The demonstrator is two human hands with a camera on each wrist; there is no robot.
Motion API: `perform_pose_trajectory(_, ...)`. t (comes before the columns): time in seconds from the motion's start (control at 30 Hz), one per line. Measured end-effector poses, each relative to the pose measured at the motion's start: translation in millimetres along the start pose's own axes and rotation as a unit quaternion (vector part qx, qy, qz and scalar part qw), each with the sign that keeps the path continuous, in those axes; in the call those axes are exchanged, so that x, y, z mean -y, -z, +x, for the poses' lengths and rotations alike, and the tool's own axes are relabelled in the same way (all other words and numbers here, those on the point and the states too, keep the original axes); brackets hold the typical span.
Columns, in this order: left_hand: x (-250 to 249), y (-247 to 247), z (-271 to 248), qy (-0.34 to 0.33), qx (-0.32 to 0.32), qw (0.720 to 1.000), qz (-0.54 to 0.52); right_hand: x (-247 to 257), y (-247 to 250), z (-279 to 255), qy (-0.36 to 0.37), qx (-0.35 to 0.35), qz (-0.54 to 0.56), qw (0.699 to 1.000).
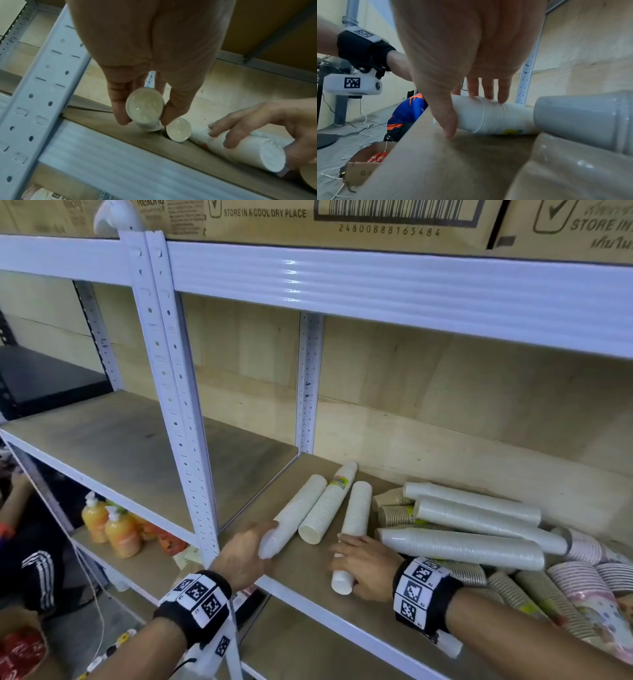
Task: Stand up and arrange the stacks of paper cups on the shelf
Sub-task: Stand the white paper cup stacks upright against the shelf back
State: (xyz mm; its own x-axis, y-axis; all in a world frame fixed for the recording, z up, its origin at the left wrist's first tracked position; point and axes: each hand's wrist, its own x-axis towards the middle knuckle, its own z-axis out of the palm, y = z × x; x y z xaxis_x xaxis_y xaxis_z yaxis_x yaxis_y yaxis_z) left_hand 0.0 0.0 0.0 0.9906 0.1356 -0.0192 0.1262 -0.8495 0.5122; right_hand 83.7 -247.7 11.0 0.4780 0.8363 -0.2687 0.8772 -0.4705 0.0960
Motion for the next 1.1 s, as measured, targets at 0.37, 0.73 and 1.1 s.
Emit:
perform_pose_trajectory(0.37, -35.0, 36.3, 15.4, -0.032, -0.104, 0.994, -0.016, -15.9, 59.5, -7.8, -0.010, -0.202, 0.161, 0.966)
perform_pose_trajectory(0.73, -89.0, 79.0, 71.7, -0.096, -0.176, 0.974, -0.105, -61.6, 134.7, -19.1, -0.119, -0.380, 0.323, 0.858)
perform_pose_trajectory(1.1, -118.9, 112.7, 138.4, -0.116, -0.216, 0.965, -0.096, -83.8, 187.6, 7.9, -0.143, -0.485, 0.323, 0.800)
